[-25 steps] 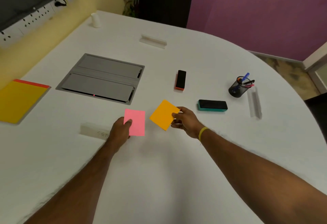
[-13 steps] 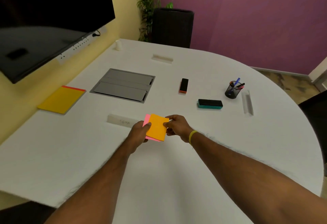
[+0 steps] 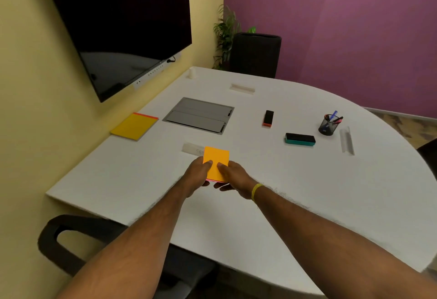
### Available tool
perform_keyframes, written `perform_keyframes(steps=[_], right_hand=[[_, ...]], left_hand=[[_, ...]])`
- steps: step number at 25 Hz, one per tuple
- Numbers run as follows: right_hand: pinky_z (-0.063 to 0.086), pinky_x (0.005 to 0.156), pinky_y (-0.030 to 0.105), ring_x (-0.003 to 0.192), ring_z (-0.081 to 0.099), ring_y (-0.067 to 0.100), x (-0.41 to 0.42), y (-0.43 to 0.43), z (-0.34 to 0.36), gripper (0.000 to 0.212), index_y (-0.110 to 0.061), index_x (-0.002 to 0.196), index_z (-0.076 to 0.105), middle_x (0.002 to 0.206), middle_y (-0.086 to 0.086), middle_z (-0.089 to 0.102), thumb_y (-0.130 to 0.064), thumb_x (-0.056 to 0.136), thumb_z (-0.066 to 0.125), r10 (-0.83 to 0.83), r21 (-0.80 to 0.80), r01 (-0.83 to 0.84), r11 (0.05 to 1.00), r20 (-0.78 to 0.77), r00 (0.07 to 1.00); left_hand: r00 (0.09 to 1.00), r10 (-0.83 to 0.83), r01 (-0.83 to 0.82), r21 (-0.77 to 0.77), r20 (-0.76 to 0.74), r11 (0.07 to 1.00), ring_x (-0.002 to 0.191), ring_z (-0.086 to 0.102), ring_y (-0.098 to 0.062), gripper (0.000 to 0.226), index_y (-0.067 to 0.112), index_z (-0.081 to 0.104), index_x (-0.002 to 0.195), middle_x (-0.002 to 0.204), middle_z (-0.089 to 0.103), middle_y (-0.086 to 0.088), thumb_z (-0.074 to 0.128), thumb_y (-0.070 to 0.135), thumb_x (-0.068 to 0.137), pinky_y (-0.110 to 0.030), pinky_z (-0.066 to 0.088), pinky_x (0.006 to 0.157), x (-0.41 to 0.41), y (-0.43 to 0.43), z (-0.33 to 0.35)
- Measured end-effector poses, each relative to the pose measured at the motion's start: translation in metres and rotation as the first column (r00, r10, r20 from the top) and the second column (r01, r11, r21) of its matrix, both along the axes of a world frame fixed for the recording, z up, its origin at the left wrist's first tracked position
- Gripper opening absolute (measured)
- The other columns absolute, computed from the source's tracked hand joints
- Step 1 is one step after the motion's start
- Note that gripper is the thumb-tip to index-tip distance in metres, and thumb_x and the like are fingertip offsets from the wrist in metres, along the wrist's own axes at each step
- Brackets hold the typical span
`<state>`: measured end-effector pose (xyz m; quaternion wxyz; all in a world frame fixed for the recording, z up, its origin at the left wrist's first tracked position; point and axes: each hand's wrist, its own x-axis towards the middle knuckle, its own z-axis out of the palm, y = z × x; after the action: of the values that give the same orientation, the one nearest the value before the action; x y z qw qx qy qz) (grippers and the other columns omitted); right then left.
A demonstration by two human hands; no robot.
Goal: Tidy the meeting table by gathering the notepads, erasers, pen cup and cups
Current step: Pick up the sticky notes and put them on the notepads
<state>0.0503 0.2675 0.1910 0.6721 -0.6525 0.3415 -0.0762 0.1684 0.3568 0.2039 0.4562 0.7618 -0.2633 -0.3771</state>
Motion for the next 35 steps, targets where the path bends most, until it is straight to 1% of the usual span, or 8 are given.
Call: perform_keyframes(steps=[7,11,15,20,24,29,32,35], right_hand=[[0.054,0.067,0.029,0.072,0.067,0.02,0.093,0.111,-0.007,0.031,-0.012,0.118,0.05,0.1,0.008,0.067,-0.038,0.104,0.041,-0.072,-0.019,0.072,0.997,-0.01,0.997],[0.05,0.061,0.029,0.062,0.061,0.019,0.137,0.159,-0.01,0.023,-0.012,0.101,0.056,0.084,0.009,0.066,-0.033,0.103,0.047,-0.129,0.006,0.129,0.992,-0.012,0.992],[0.044,0.053,0.025,0.054,0.054,0.015,0.164,0.172,-0.014,0.014,-0.012,0.093,0.06,0.081,0.01,0.066,-0.018,0.102,0.051,-0.209,0.034,0.209,0.977,0.021,0.978],[0.039,0.051,0.025,0.054,0.05,0.016,0.199,0.154,-0.028,0.014,-0.011,0.09,0.059,0.078,0.009,0.065,-0.014,0.101,0.051,-0.246,0.032,0.246,0.969,0.025,0.969],[0.037,0.052,0.026,0.055,0.05,0.016,0.235,0.142,-0.052,0.01,-0.008,0.095,0.059,0.078,0.009,0.065,-0.013,0.101,0.052,-0.247,0.038,0.247,0.968,-0.007,0.969],[0.039,0.052,0.026,0.054,0.05,0.016,0.283,0.137,-0.082,0.012,-0.003,0.101,0.059,0.078,0.008,0.065,-0.013,0.1,0.052,-0.315,0.067,0.32,0.945,-0.084,0.945],[0.04,0.051,0.025,0.054,0.05,0.016,0.324,0.127,-0.095,0.014,-0.002,0.103,0.06,0.078,0.009,0.066,-0.013,0.1,0.053,-0.387,0.053,0.395,0.917,-0.114,0.915],[0.04,0.052,0.026,0.054,0.051,0.016,0.367,0.119,-0.107,0.013,-0.002,0.101,0.06,0.077,0.008,0.066,-0.014,0.099,0.054,-0.469,0.057,0.481,0.875,-0.149,0.871]], left_hand=[[1.0,-0.001,0.001,-0.014,-0.001,1.0,0.088,0.055,-0.027,0.025,0.012,0.05,0.121,0.111,0.057,-0.015,0.04,0.026,0.104,-0.032,0.047,0.063,0.098,0.092,-0.013],[1.0,-0.001,0.0,0.016,0.025,1.0,0.093,0.053,-0.028,0.037,0.007,0.044,0.134,0.117,0.054,-0.014,0.039,0.028,0.104,-0.034,0.047,0.066,0.152,0.128,-0.014],[1.0,-0.027,0.027,0.025,-0.004,0.999,0.093,0.054,-0.028,0.037,0.007,0.045,0.134,0.123,0.055,-0.017,0.039,0.028,0.104,-0.036,0.046,0.07,0.19,0.143,-0.016],[0.996,-0.072,0.068,0.097,0.043,0.993,0.08,0.063,-0.017,0.04,0.009,0.051,0.128,0.11,0.064,-0.01,0.043,0.039,0.102,-0.028,0.047,0.063,0.237,0.161,-0.025],[0.969,-0.121,0.064,0.252,0.217,0.966,0.1,0.062,-0.025,0.048,0.013,0.053,0.127,0.116,0.064,-0.009,0.052,0.049,0.095,-0.037,0.048,0.085,0.292,0.189,-0.046],[0.804,-0.37,0.149,0.445,0.465,0.883,0.127,0.051,-0.025,0.077,0.018,0.04,0.143,0.142,0.053,-0.008,0.053,0.068,0.086,-0.039,0.041,0.101,0.369,0.209,-0.078],[0.57,-0.54,0.166,0.557,0.619,0.814,0.147,0.026,-0.024,0.096,0.021,0.024,0.153,0.16,0.029,-0.007,0.041,0.081,0.08,-0.047,0.026,0.116,0.426,0.197,-0.096],[0.383,-0.601,0.185,0.579,0.701,0.794,0.153,-0.002,-0.024,0.108,0.025,0.005,0.157,0.166,0.001,-0.007,0.021,0.091,0.073,-0.051,0.004,0.12,0.478,0.18,-0.108]])
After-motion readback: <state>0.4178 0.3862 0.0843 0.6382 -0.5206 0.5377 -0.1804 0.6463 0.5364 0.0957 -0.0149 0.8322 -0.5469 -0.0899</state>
